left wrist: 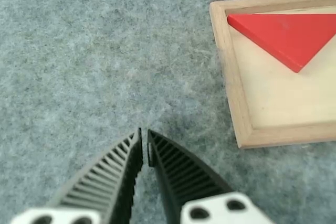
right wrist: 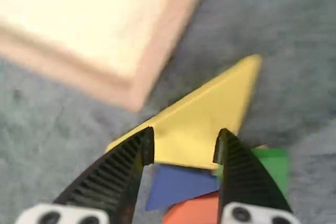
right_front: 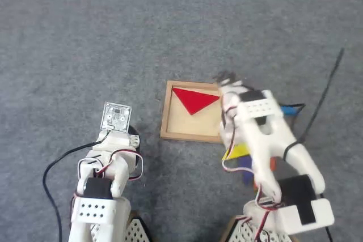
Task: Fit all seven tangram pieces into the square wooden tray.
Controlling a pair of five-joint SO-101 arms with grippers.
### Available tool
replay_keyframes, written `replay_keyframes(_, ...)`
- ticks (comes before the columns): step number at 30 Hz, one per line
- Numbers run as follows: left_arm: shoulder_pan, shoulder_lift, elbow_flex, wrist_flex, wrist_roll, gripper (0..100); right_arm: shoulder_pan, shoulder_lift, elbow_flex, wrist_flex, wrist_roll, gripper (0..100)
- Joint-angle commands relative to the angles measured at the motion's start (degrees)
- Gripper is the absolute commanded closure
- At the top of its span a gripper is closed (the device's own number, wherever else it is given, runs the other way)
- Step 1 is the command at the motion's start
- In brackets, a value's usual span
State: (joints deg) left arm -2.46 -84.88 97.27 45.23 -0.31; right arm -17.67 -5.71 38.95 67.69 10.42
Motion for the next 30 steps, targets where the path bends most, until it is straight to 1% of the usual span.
replay_keyframes(1,-0.26,-0.79,-0.48,0.44,0.26,98,-1.98,-1.89,0.44,3.21,0.97,79.8)
replay_keyframes(3,-0.26,-0.79,-0.48,0.44,0.26,98,-0.84,0.48,-0.18,5.05,2.02,79.2)
replay_keyframes(5,-0.26,-0.79,-0.48,0.44,0.26,98,0.40,3.82,-0.97,6.37,5.36,79.1)
replay_keyframes(7,-0.26,-0.79,-0.48,0.44,0.26,98,1.71,7.78,-1.93,6.20,6.86,79.2)
replay_keyframes(11,-0.26,-0.79,-0.48,0.44,0.26,98,5.85,16.84,-6.59,4.44,7.30,79.3)
replay_keyframes(16,-0.26,-0.79,-0.48,0.44,0.26,98,9.54,21.32,-12.57,8.84,7.47,79.4)
replay_keyframes(19,-0.26,-0.79,-0.48,0.44,0.26,98,8.13,17.45,-9.49,8.75,8.70,79.4)
replay_keyframes(21,-0.26,-0.79,-0.48,0.44,0.26,98,6.64,12.53,-5.71,6.29,8.26,79.4)
replay_keyframes(24,-0.26,-0.79,-0.48,0.44,0.26,98,6.29,3.65,-1.49,3.47,5.54,79.4)
replay_keyframes(30,-0.26,-0.79,-0.48,0.44,0.26,98,4.88,-14.37,6.59,4.62,5.98,79.4)
